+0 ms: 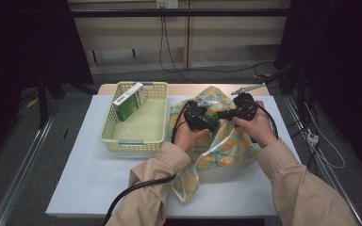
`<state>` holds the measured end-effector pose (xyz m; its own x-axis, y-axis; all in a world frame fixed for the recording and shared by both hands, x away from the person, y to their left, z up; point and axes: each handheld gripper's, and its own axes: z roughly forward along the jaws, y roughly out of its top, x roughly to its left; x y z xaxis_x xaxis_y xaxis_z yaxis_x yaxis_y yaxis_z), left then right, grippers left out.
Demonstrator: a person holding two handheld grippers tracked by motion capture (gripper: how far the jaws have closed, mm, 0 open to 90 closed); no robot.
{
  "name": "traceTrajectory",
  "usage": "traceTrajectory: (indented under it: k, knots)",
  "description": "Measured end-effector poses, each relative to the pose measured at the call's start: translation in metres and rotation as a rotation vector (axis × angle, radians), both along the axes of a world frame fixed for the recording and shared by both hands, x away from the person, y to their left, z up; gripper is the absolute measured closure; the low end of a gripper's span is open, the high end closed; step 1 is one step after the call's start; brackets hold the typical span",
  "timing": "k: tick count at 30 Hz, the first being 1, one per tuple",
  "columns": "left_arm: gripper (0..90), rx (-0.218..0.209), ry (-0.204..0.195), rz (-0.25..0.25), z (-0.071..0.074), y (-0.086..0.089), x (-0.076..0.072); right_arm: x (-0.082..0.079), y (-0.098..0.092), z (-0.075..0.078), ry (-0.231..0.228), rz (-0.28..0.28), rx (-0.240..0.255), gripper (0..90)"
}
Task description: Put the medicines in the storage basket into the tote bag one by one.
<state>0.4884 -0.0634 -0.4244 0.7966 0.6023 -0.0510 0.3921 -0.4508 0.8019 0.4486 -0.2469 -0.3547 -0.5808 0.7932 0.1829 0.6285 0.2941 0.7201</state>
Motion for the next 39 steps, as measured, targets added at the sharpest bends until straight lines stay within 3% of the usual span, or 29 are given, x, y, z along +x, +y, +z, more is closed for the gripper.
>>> traceTrajectory:
  k: [1, 3, 5, 15, 18, 20, 29, 39]
  knots:
    - [14.3, 0.011, -0.001, -0.009, 0.001, 0.002, -0.001, 0.000, 0.000, 0.000, 0.000, -0.001, 0.000, 89.9]
    - [11.5, -0.005, 0.036, -0.014, 0.004, 0.006, -0.005, 0.001, 0.000, -0.001, 0.003, -0.003, -0.001, 89.8]
    - [7.2, 0.019, 0.039, -0.033, 0.009, 0.010, -0.011, 0.001, 0.000, -0.003, 0.004, -0.003, 0.000, 89.9]
    - [8.9, 0.063, 0.062, -0.116, 0.047, 0.051, -0.039, 0.001, 0.005, -0.007, 0.009, -0.001, -0.007, 89.9]
    - [9.0, 0.035, 0.079, -0.152, 0.056, 0.065, -0.046, 0.000, 0.006, -0.010, 0.014, 0.001, -0.010, 89.9]
    - [9.1, 0.023, 0.077, -0.145, 0.062, 0.076, -0.047, 0.000, 0.005, -0.011, 0.018, 0.000, -0.012, 89.9]
    - [8.9, 0.014, 0.066, -0.049, 0.081, 0.133, -0.030, 0.000, 0.005, -0.012, 0.018, 0.002, -0.010, 89.9]
    - [7.0, 0.041, 0.064, 0.025, 0.075, 0.174, 0.008, 0.000, 0.002, -0.011, 0.018, 0.002, -0.004, 89.9]
